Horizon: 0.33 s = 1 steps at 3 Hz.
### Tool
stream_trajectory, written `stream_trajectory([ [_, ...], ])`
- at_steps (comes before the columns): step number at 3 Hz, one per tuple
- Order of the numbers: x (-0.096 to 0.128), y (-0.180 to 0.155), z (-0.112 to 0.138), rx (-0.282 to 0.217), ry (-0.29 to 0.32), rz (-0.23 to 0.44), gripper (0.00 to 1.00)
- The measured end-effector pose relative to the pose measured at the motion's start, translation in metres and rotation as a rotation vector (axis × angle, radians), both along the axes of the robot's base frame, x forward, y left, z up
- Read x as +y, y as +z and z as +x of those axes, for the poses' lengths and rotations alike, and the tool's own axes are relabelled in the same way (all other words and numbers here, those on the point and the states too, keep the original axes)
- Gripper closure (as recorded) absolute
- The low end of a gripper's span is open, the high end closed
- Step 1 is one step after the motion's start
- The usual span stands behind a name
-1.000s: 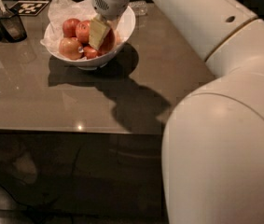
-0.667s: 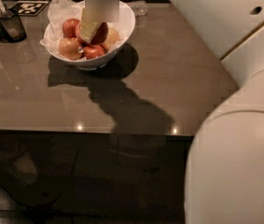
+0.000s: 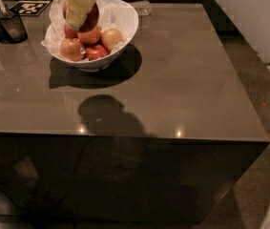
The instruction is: Pick apple from white bowl
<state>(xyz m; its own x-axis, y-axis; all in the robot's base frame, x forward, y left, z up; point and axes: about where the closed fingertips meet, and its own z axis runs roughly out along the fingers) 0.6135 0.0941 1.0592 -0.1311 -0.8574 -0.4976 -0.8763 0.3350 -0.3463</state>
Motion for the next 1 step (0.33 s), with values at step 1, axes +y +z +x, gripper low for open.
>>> stream_trajectory([
  [1,0.0017,0.0090,-0.0076,-0.022,0.012,0.001,1.00],
])
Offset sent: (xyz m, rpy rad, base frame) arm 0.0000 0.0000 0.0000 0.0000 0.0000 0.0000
